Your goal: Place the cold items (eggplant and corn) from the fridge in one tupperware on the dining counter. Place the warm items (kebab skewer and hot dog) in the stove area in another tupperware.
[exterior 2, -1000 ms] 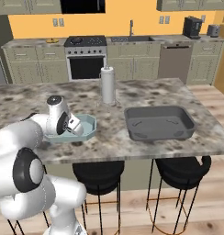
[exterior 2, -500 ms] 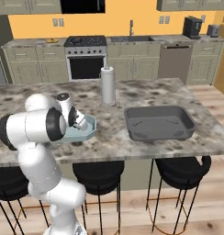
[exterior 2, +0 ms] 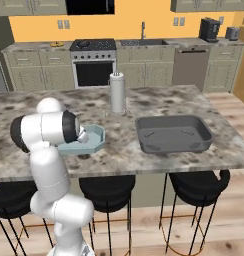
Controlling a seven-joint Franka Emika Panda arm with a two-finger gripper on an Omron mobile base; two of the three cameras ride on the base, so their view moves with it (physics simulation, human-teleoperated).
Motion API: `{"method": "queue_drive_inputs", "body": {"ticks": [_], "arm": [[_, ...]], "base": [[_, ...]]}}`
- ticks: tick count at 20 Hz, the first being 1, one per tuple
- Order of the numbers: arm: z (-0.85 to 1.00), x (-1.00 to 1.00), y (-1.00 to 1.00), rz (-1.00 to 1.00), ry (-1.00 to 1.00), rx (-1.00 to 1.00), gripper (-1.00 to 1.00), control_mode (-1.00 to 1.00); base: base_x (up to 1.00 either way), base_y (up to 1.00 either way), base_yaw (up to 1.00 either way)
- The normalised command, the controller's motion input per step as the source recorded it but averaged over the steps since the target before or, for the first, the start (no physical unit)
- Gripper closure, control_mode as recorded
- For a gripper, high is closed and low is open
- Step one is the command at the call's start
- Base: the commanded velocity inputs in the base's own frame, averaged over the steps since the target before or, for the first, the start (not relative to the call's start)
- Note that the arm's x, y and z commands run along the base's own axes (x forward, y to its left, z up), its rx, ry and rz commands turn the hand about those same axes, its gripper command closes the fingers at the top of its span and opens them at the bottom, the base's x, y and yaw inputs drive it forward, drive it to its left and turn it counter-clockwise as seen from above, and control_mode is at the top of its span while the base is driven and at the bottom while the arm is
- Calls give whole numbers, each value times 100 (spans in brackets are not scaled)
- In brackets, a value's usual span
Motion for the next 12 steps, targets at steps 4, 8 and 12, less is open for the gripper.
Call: {"method": "queue_drive_inputs", "body": {"ticks": [4, 8, 12], "arm": [[-8, 4, -4, 0, -13, 3, -100, -100], [0, 0, -42, 0, -11, 19, -100, -100], [7, 0, -18, 4, 0, 18, -100, -100]], "base": [[0, 0, 0], [0, 0, 0], [0, 0, 0]]}}
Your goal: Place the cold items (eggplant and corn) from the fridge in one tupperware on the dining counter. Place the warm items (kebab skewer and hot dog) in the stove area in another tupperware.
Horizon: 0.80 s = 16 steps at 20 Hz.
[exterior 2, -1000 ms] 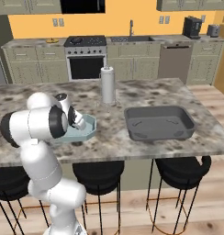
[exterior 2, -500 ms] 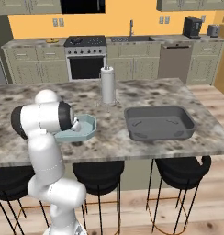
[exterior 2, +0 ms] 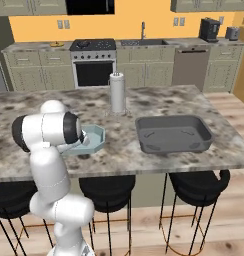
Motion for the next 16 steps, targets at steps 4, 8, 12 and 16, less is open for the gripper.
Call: {"method": "queue_drive_inputs", "body": {"ticks": [4, 8, 12, 16], "arm": [[82, 0, 0, 6, 0, 18, -100, -100], [100, -43, -16, 2, 6, 8, -100, -100], [100, -100, -69, 0, 10, 3, -100, -100], [100, -83, -92, -9, 9, 2, -100, -100]], "base": [[0, 0, 0], [0, 0, 0], [0, 0, 0], [0, 0, 0]]}}
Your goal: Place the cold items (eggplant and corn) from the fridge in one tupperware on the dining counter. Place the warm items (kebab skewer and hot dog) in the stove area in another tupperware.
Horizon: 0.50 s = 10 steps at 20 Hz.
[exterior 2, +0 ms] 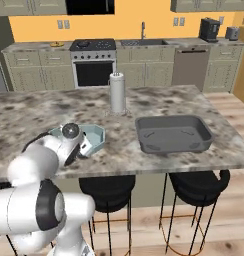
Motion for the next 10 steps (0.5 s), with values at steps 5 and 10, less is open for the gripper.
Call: {"method": "queue_drive_inputs", "body": {"ticks": [5, 10], "arm": [[100, -78, -87, -18, 20, 0, -100, -100], [100, -91, -82, -16, 33, -2, -100, -100]], "base": [[0, 0, 0], [0, 0, 0]]}}
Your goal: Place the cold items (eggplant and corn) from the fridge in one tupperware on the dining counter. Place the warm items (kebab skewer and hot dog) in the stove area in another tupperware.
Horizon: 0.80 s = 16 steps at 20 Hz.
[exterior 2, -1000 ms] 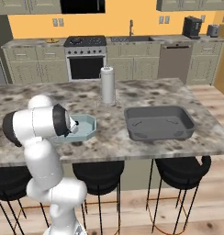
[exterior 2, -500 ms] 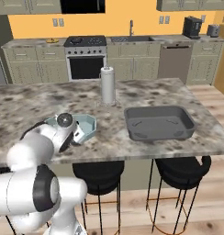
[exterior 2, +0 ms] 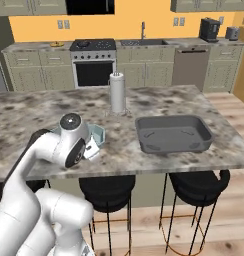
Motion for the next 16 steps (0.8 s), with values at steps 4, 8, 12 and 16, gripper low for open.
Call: {"method": "queue_drive_inputs", "body": {"ticks": [4, 8, 12, 16], "arm": [[89, -100, -24, -7, 24, -9, -100, -100], [69, -100, 8, 2, 5, -5, -100, -100], [43, -100, 37, 13, -4, -10, -100, -100], [-21, -28, 18, 2, -14, -3, -100, -100]], "base": [[0, 0, 0], [0, 0, 0], [0, 0, 0], [0, 0, 0]]}}
